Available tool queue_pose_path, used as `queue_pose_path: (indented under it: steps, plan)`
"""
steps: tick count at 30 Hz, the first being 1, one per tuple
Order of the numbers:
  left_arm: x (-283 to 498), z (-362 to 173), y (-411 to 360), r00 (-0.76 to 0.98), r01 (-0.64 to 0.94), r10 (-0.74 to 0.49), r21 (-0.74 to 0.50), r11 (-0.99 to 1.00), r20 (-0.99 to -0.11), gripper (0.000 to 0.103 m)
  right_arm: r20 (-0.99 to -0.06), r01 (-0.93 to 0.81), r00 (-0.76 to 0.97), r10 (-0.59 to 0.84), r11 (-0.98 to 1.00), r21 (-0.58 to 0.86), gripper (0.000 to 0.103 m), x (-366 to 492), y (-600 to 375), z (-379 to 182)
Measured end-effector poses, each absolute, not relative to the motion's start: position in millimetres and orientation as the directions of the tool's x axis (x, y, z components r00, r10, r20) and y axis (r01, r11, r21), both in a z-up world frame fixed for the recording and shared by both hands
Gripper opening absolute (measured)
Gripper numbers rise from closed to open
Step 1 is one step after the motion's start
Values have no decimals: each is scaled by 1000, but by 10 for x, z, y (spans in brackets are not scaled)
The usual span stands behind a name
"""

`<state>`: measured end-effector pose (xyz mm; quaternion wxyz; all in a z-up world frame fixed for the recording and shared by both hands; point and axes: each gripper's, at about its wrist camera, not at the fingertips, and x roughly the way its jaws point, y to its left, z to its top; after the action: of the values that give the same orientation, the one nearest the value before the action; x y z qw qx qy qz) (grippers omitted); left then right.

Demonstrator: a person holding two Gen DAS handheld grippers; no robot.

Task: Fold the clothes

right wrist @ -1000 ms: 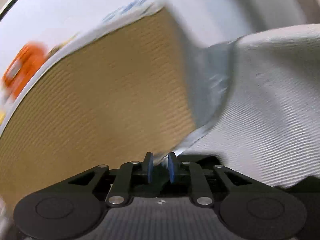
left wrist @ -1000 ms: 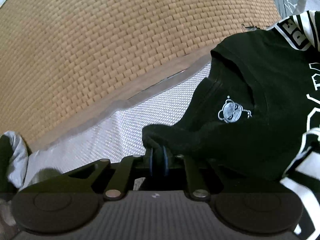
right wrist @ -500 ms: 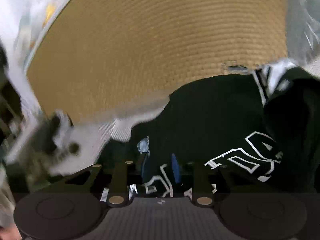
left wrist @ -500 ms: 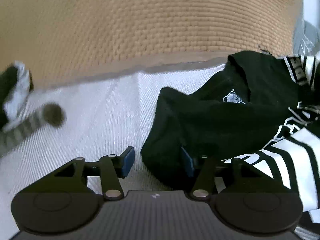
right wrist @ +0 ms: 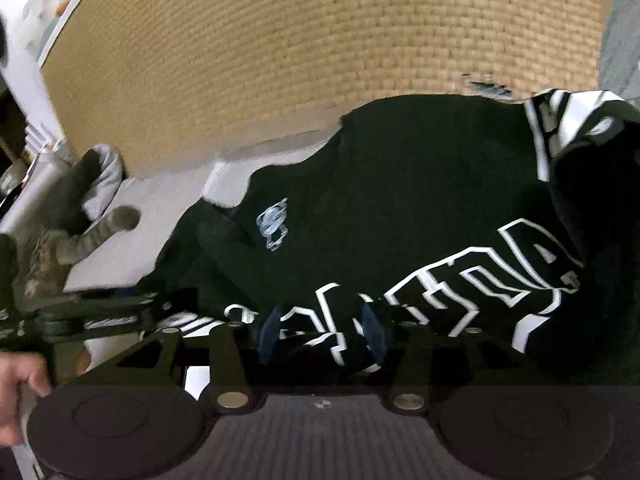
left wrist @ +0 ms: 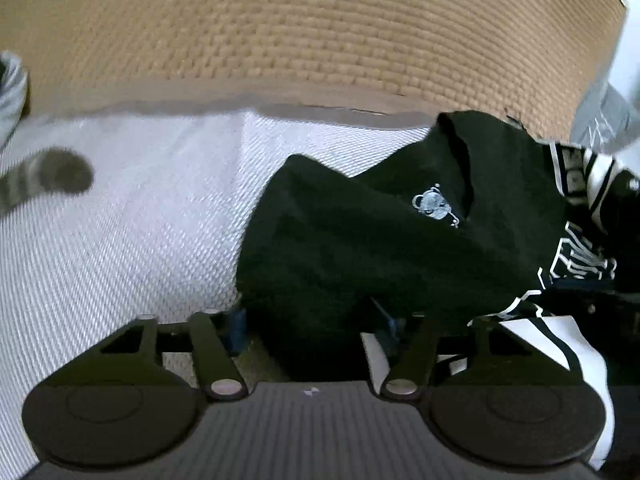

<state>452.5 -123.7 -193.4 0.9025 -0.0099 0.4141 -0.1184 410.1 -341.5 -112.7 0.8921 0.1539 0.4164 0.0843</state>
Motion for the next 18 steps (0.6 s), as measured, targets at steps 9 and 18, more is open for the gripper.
queue_pose_path:
  steps: [9, 18]
  plan:
    - [4713, -2000, -1460, 627, 269, -270, -122, 955, -730, 37, -731, -159, 568, 378, 922, 354, 55, 4109, -3103, -1262]
    - [4849, -1961, -1639, 617, 347, -288, -75, 935, -733, 36, -715, -174, 584, 386, 919, 354, 55, 4081, -3016, -1292]
